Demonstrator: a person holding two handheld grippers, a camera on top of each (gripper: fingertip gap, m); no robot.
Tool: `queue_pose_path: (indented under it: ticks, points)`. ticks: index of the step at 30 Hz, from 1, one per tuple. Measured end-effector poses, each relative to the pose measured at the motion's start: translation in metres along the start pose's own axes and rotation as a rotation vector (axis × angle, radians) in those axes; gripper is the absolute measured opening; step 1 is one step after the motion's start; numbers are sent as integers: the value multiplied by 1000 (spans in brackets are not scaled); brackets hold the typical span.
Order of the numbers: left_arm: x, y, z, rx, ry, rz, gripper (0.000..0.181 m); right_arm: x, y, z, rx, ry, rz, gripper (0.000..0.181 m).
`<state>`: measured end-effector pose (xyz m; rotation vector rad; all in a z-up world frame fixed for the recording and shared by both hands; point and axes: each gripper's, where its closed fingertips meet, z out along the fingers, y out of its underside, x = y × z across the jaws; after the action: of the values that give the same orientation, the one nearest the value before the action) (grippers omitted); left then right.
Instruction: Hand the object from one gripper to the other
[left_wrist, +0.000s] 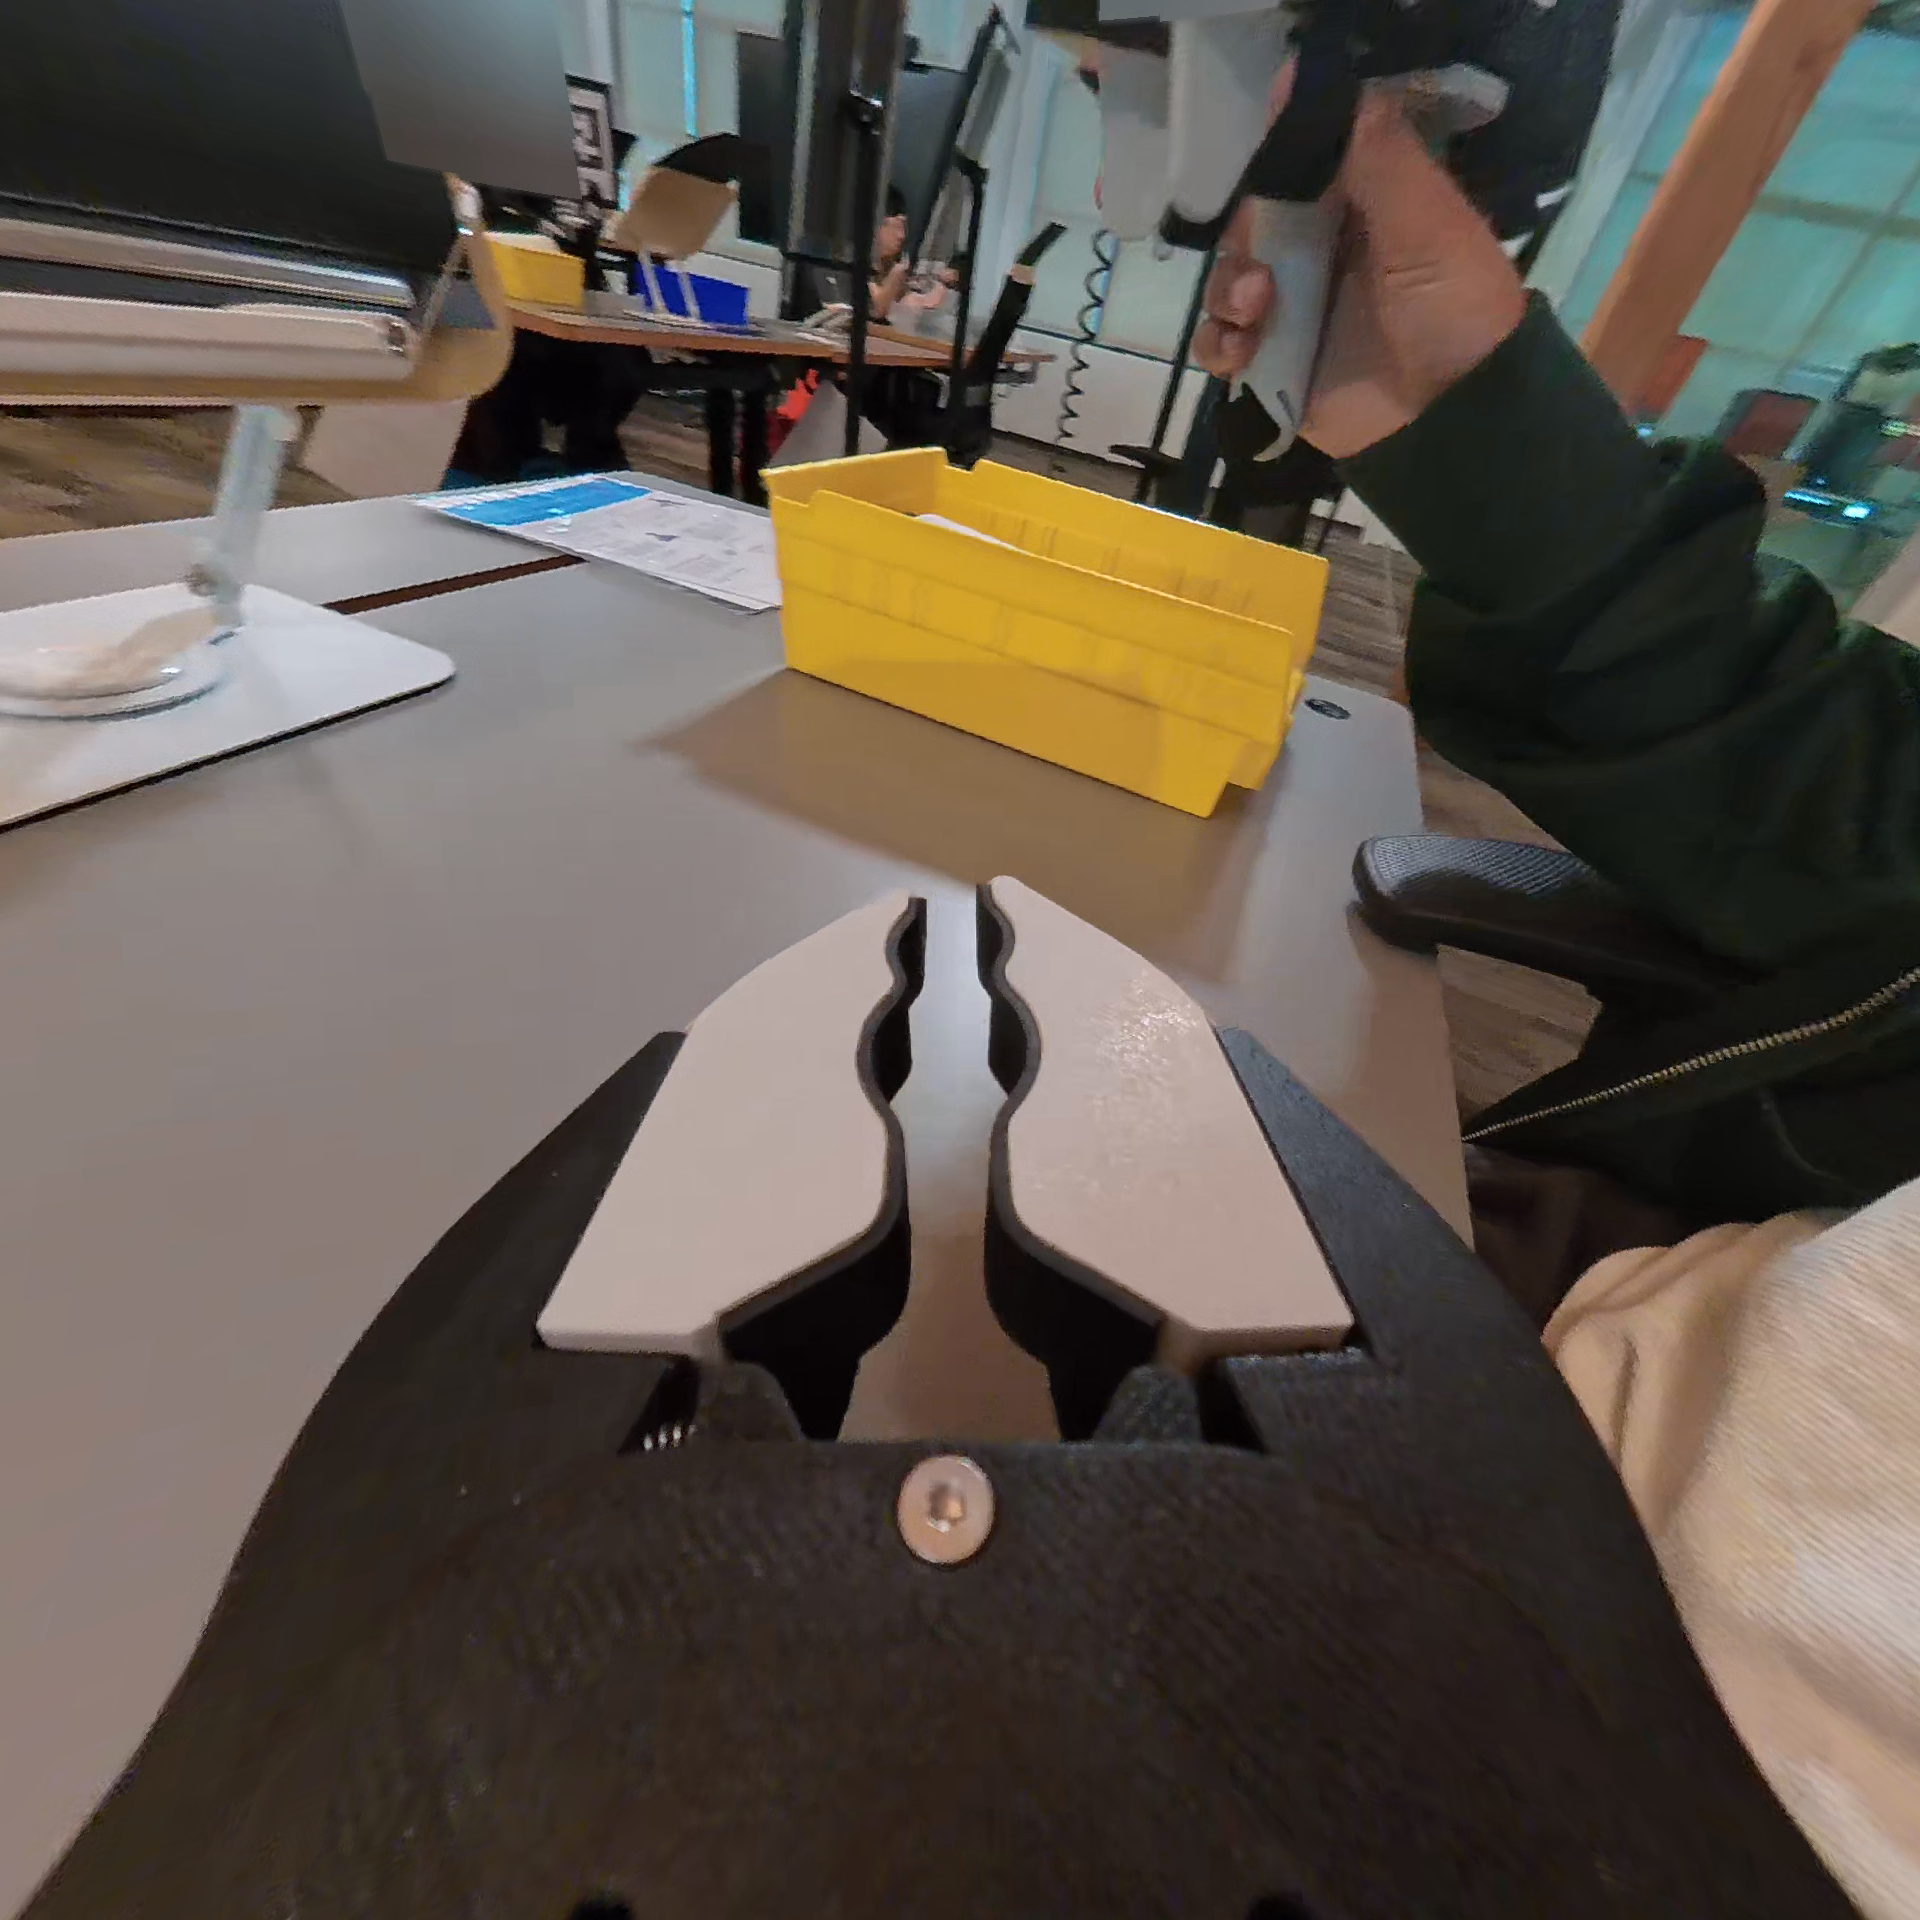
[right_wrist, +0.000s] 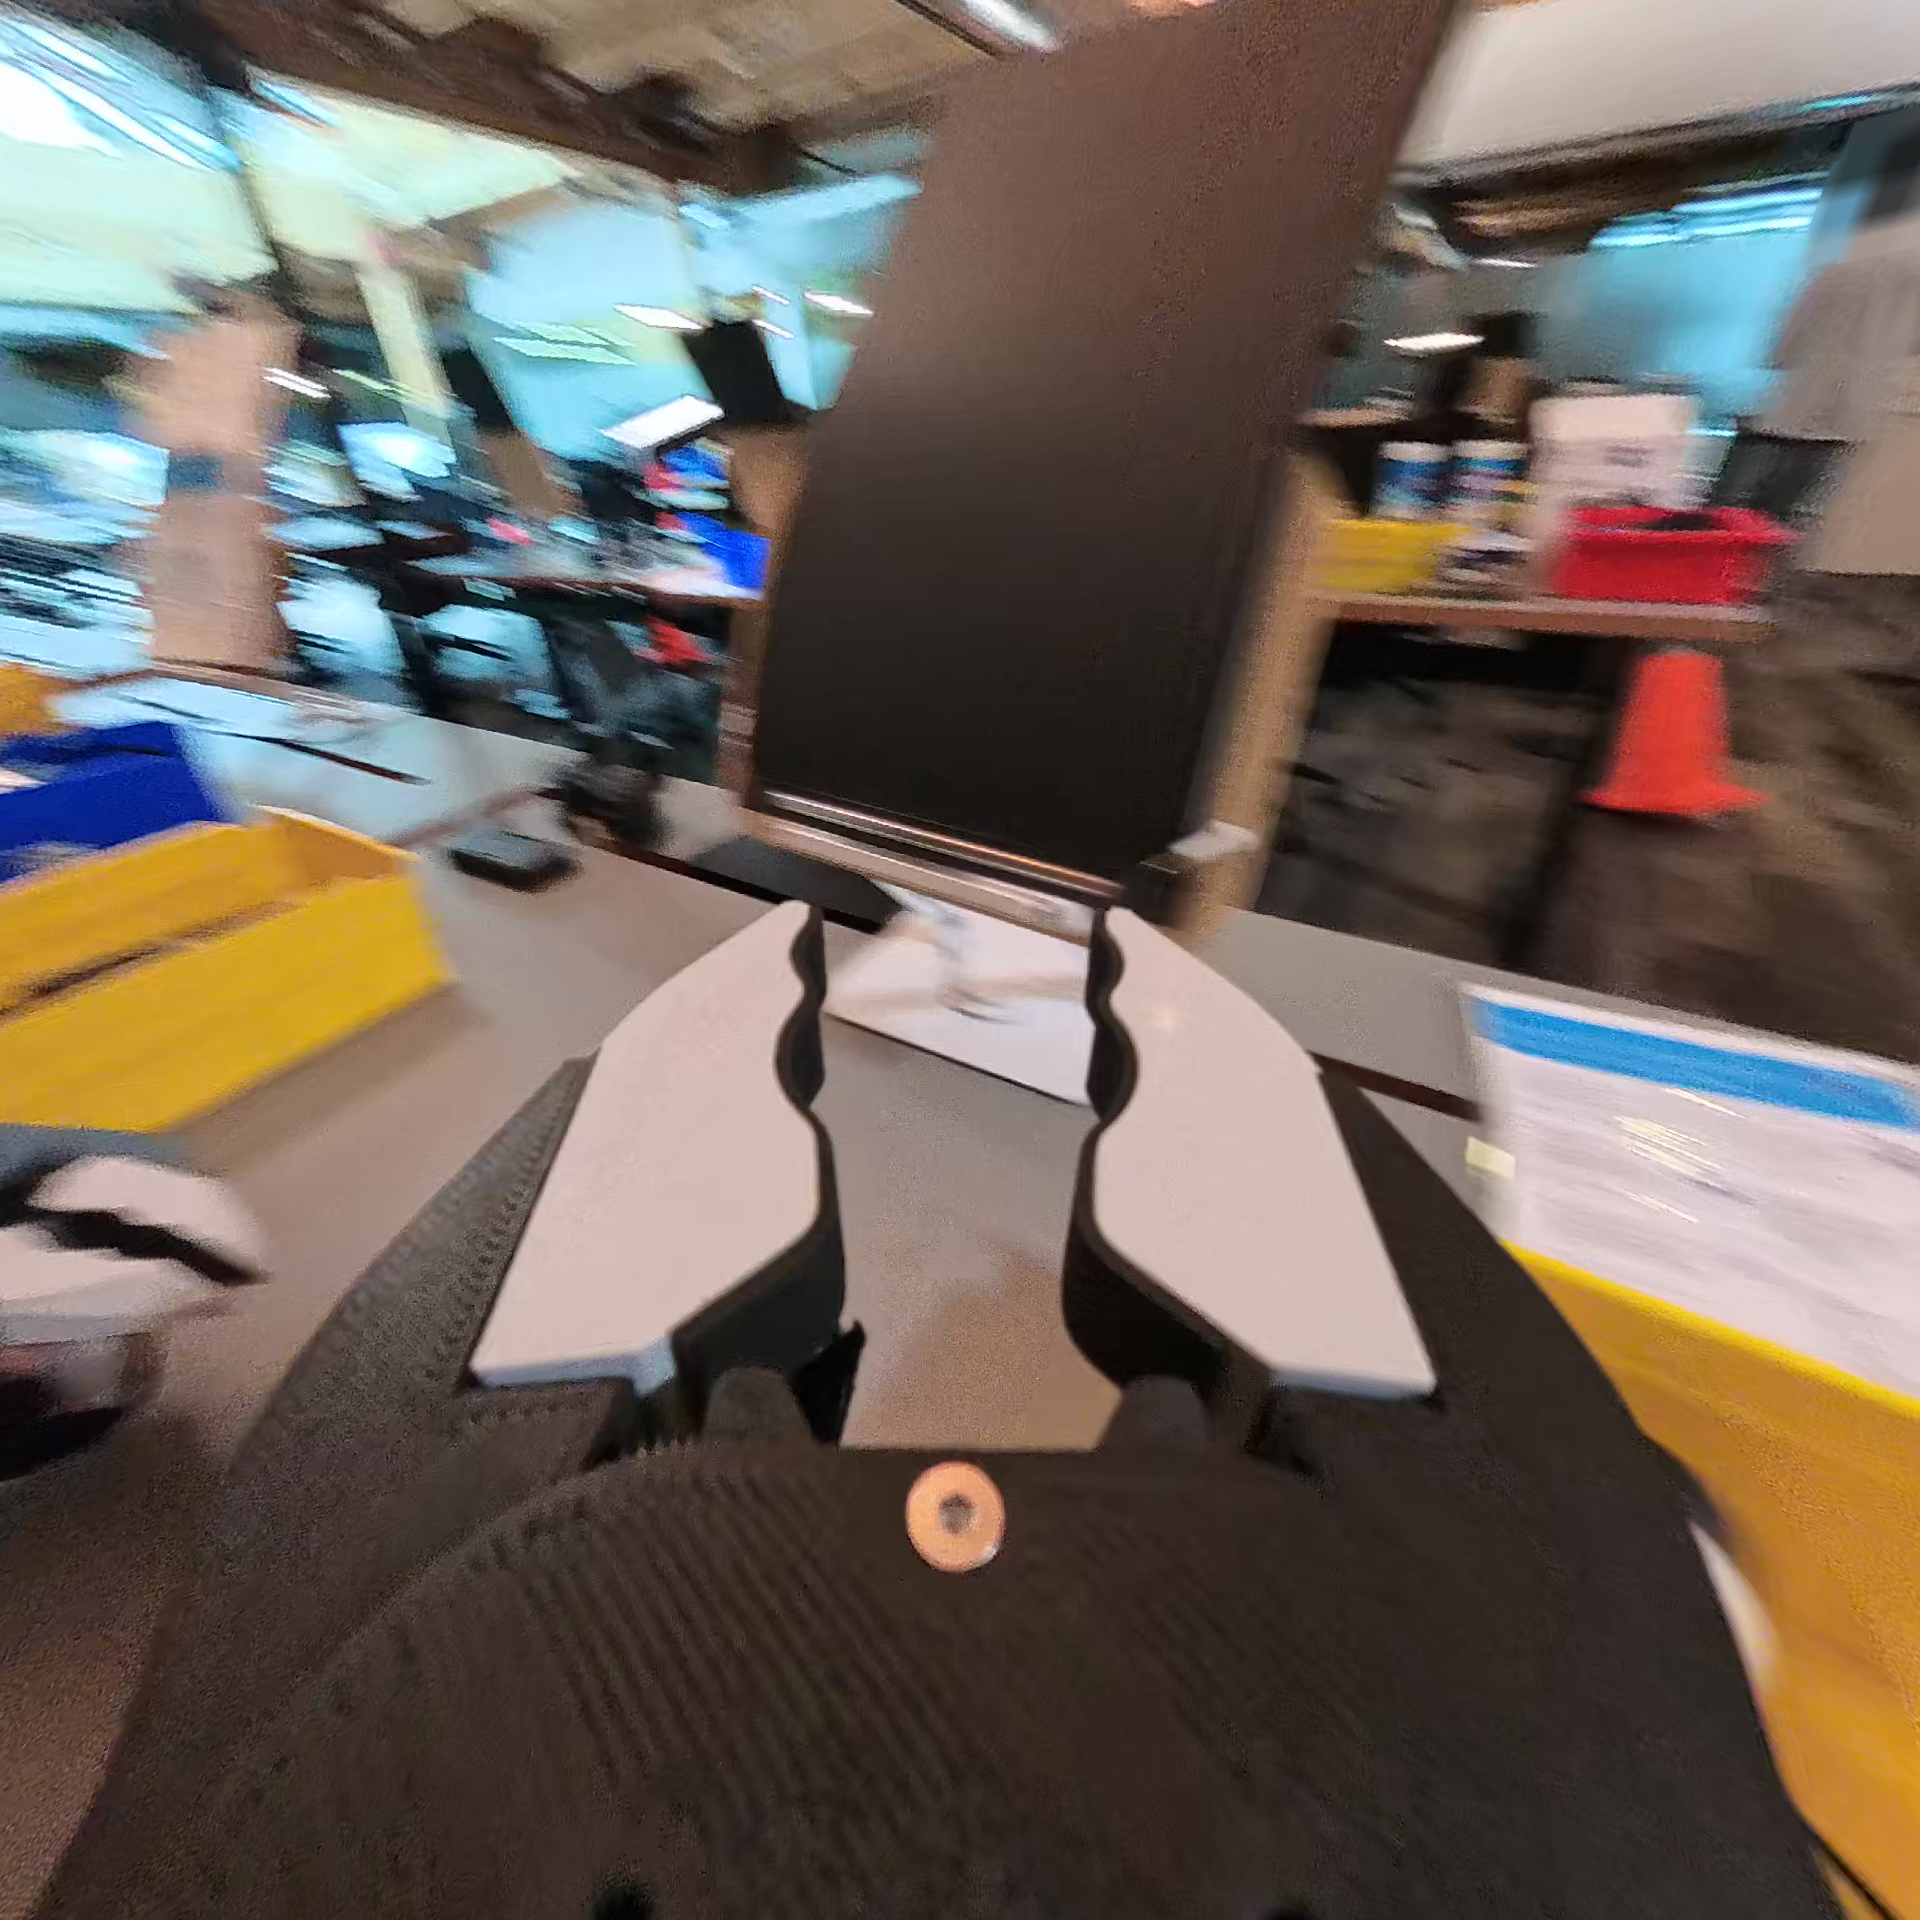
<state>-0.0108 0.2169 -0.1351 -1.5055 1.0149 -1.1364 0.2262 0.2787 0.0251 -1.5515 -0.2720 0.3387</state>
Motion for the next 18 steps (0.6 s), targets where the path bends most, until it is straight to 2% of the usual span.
queue_pose_path:
  ticks: [2,4,8,11,15,18]
  points:
    - [-5,-2,-10,7,-55,7,14,-62,5,25,43,-190,63,51]
    - [-10,-6,-19,21,-107,9,22,-119,29,47,20,-346,101,51]
    - [-25,-17,-41,54,-201,1,31,-196,122,75,-162,-488,81,43]
    - [-46,-36,-70,79,-294,4,31,-220,173,79,-267,-524,73,41]
    - [-85,-68,-139,52,-421,1,28,-225,181,80,-261,-556,50,37]
    - [-114,-70,-205,-83,-494,-93,23,-217,195,78,-291,-527,10,34]
